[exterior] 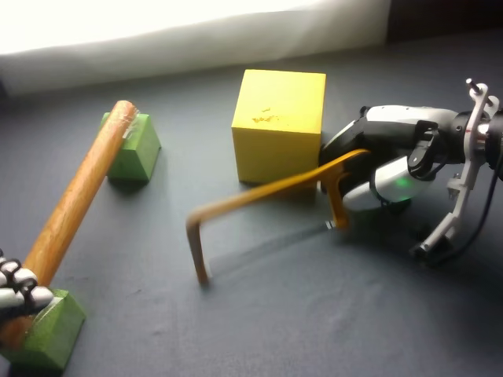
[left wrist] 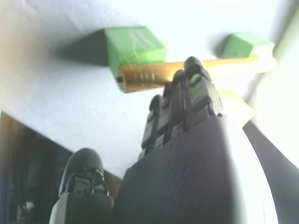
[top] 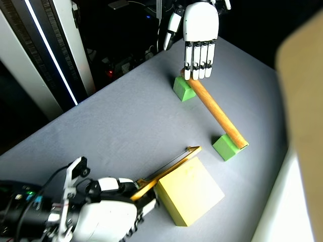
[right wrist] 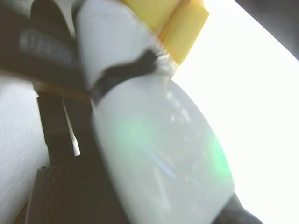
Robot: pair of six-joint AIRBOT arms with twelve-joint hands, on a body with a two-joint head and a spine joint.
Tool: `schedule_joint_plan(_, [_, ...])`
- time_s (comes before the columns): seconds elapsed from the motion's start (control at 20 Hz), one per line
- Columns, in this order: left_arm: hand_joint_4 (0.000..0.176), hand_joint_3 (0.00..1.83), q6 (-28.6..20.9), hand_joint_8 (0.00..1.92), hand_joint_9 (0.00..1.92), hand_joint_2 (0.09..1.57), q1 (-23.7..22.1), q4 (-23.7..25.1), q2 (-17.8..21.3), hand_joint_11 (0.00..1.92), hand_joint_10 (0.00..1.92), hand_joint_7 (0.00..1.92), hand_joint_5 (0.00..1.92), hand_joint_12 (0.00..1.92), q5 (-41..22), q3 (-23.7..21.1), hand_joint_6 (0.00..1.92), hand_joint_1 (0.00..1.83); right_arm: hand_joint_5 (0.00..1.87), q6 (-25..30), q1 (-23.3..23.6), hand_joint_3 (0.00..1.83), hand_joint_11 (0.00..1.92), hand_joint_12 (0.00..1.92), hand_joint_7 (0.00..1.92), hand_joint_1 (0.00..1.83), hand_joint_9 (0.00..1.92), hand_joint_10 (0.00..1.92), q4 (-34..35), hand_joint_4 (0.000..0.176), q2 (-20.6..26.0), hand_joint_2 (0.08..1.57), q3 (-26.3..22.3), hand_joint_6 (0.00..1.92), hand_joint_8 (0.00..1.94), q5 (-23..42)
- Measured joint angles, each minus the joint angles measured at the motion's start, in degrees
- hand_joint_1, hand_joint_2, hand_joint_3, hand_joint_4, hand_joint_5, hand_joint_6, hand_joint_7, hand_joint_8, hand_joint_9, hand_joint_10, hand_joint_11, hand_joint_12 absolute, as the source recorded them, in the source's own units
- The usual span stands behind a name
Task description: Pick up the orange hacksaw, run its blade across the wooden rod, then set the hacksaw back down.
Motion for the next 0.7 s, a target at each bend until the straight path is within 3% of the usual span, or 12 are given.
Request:
schedule_joint_plan(0.05, [0.0,0.0,0.11,0.0,0.03,1.25,0.26,0.04,-0.11,0.0,0.0,0.03,0.01,0.13,0.02,-0.11,0.0,0.06,0.86,-0.26,0.0,0.0,0.94,1.4,0.95,1.38,1.01,1.28,-0.09,0.0,0.07,1.13,0.0,0.87,1.08,0.2])
schedule_joint_plan(0.1, [0.0,0.0,0.11,0.0,0.02,1.25,0.68,0.02,-0.09,0.0,0.0,0.02,0.0,0.12,0.2,-0.35,0.0,0.05,0.8,-0.28,0.0,0.0,0.93,1.4,0.9,1.37,0.94,1.33,-0.11,0.0,0.37,1.15,0.02,0.95,1.14,0.72])
schedule_joint_plan(0.15, [0.0,0.0,0.13,0.0,0.01,1.25,0.7,0.15,-0.09,0.0,0.0,0.0,0.0,0.09,0.15,-0.39,0.0,0.03,0.85,-0.15,0.0,0.0,0.96,1.37,0.96,1.38,1.02,1.25,-0.15,0.0,0.68,1.12,0.02,0.87,1.07,1.49])
schedule_joint_plan(0.2, [0.0,0.0,0.13,0.0,0.0,1.24,0.9,0.46,-0.09,0.0,0.0,0.0,0.0,0.08,0.11,-0.39,0.0,0.04,0.86,0.11,0.0,0.0,0.98,1.34,1.02,1.29,1.05,1.06,-0.11,0.0,1.11,1.13,0.02,0.96,1.11,2.47])
schedule_joint_plan(0.25, [0.0,0.0,0.13,0.0,0.02,1.24,1.4,0.57,-0.09,0.0,0.0,0.02,0.0,0.12,0.0,-0.39,0.0,0.04,0.88,0.35,0.02,0.0,0.98,1.36,1.04,1.27,1.07,0.98,-0.11,0.0,1.55,1.13,0.02,0.95,1.1,3.39])
schedule_joint_plan(0.3, [0.0,0.0,0.15,0.0,0.01,1.24,1.57,0.92,-0.09,0.0,0.0,0.02,0.0,0.12,-0.04,-0.39,0.0,0.01,0.87,0.52,0.02,0.0,0.96,1.36,1.0,1.36,1.05,1.17,-0.09,0.0,1.88,1.11,0.02,0.87,1.04,4.15])
schedule_joint_plan(0.35, [0.0,0.0,0.17,0.0,0.02,1.24,1.99,0.94,-0.09,0.0,0.0,0.02,0.0,0.16,-0.15,-0.39,0.0,0.0,0.87,0.33,0.02,0.0,0.95,1.37,0.97,1.38,1.03,1.24,0.15,0.0,2.14,1.12,0.07,0.86,1.06,5.07])
schedule_joint_plan(0.4, [0.0,0.0,0.17,0.0,0.0,1.25,2.12,0.94,-0.09,0.0,0.0,0.01,0.0,0.1,-0.22,-0.39,0.0,0.0,0.78,-1.09,0.0,0.0,0.92,1.4,0.88,1.37,0.93,1.34,1.73,0.0,2.29,1.16,0.0,1.0,1.17,5.95])
schedule_joint_plan(0.55, [0.0,0.0,0.15,0.0,0.01,1.25,2.12,0.94,-0.09,0.0,0.0,0.0,0.0,0.07,-0.33,-0.39,0.0,0.01,0.86,-16.52,-0.48,0.0,0.92,1.41,0.95,1.38,1.01,1.27,21.64,0.0,4.09,1.12,-3.58,0.88,1.08,8.59])
schedule_joint_plan(0.7, [0.0,0.0,0.17,0.0,0.01,1.25,2.12,1.01,-0.09,0.0,0.0,0.0,0.0,0.1,-0.35,-0.26,0.0,0.02,0.78,-24.5,-2.64,0.0,0.91,1.4,0.88,1.37,0.92,1.36,33.7,0.0,5.31,1.16,-7.39,1.01,1.16,10.95])
